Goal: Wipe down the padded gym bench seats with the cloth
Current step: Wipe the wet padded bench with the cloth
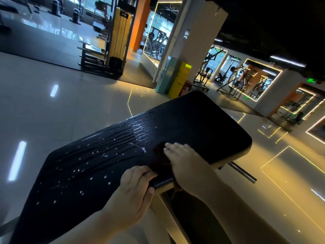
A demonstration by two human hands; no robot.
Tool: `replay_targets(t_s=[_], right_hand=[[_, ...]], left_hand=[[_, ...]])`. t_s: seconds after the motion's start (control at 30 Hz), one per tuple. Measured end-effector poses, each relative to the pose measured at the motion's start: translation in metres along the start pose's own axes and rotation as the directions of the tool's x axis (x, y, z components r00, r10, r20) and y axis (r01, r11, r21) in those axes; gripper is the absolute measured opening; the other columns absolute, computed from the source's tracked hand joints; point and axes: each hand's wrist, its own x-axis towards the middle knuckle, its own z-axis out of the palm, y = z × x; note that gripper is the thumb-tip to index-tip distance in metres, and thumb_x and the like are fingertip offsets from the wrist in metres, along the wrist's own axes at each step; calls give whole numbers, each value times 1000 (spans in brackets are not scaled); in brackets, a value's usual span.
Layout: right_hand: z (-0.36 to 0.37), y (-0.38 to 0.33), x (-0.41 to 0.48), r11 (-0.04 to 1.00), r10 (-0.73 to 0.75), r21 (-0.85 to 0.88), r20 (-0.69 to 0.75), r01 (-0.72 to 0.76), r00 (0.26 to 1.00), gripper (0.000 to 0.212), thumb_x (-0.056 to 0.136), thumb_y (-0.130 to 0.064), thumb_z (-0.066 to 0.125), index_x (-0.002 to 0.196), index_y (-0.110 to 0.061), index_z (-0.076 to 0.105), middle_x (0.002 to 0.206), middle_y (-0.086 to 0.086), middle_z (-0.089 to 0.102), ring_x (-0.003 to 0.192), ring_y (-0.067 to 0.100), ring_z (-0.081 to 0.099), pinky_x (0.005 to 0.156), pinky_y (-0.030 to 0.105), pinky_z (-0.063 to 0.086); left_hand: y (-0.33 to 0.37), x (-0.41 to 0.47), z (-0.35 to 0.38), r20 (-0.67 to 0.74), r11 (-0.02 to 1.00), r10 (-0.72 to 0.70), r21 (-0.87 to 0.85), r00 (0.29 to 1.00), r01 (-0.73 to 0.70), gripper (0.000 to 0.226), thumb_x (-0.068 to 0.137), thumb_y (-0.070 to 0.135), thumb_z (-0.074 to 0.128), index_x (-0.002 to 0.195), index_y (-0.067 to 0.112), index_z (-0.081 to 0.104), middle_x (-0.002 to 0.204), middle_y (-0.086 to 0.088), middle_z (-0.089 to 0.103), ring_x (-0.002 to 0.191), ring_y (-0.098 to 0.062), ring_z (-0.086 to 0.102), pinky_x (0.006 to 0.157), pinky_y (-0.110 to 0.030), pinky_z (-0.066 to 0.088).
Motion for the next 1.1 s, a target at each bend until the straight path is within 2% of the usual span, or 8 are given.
replay_targets(t_s=[0.17, 0.37, 0.43, 0.57, 0.67, 0.8, 1.0, 1.1], right_hand=[[-3, -7, 25, 987, 154, -48, -43, -156, 987, 57, 107, -20, 27, 160, -11, 10, 169, 9, 6, 156, 24, 3, 122, 38, -6], [12, -37, 24, 1000, 10, -9, 40, -9, 999, 60, 106, -17, 29, 161, -14, 6, 170, 5, 1, 156, 23, -2, 122, 37, -8], [8, -26, 5, 1000, -8, 26, 1, 8, 1000, 60, 99, -14, 28, 159, -13, 22, 168, 4, 17, 155, 22, 13, 120, 36, -4], [-1, 26, -26, 999, 33, -37, -113, -37, 993, 59, 83, -15, 30, 133, -12, 63, 141, 6, 60, 129, 25, 58, 112, 44, 31], [-20, 67, -24, 980, 165, -91, -152, -180, 975, 55, 94, -19, 27, 140, -13, 55, 149, 7, 52, 140, 25, 47, 117, 49, 22], [-44, 74, 0, 950, 289, -85, -124, -300, 949, 58, 101, -19, 22, 158, -12, 21, 167, 10, 17, 154, 25, 14, 124, 43, 2], [-23, 14, 26, 1000, 13, -13, 48, -12, 999, 61, 105, -23, 27, 160, -4, 7, 169, 15, 2, 155, 30, 1, 126, 45, 1], [-18, 25, 18, 987, -114, 119, 18, 111, 993, 56, 102, -19, 38, 157, -11, 30, 167, 4, 20, 154, 20, 16, 126, 38, 5]], left_hand=[[4, 2, -2, 9, 997, -75, -8, 997, 75, 40, 104, 37, 31, 132, 21, 54, 132, 7, 46, 128, -10, 39, 117, -23, 13], [1, 3, -5, -34, 973, -218, -86, 975, 215, 38, 103, 39, 30, 129, 27, 55, 130, 16, 41, 129, -5, 35, 114, -18, 10], [2, 6, -4, -53, 972, -229, -68, 972, 225, 35, 102, 37, 32, 127, 28, 55, 129, 17, 40, 128, -4, 35, 114, -19, 10], [15, 21, 4, -83, 974, -220, -66, 972, 215, 32, 98, 32, 38, 126, 28, 54, 128, 16, 43, 126, -4, 38, 113, -31, 21], [24, 33, 5, -76, 957, -273, -118, 959, 263, 32, 97, 34, 38, 124, 33, 56, 127, 19, 42, 127, -9, 40, 111, -34, 25], [35, 53, -1, -27, 958, -248, -154, 968, 241, 33, 96, 36, 36, 122, 37, 56, 123, 25, 44, 125, -6, 43, 109, -29, 26], [42, 78, -2, -98, 918, -331, -265, 938, 296, 35, 92, 27, 45, 124, 38, 51, 116, 34, 46, 116, 1, 46, 100, -32, 38], [47, 88, -4, -111, 868, -403, -360, 908, 342, 35, 93, 17, 50, 117, 41, 55, 111, 29, 53, 113, -2, 49, 96, -26, 39]])
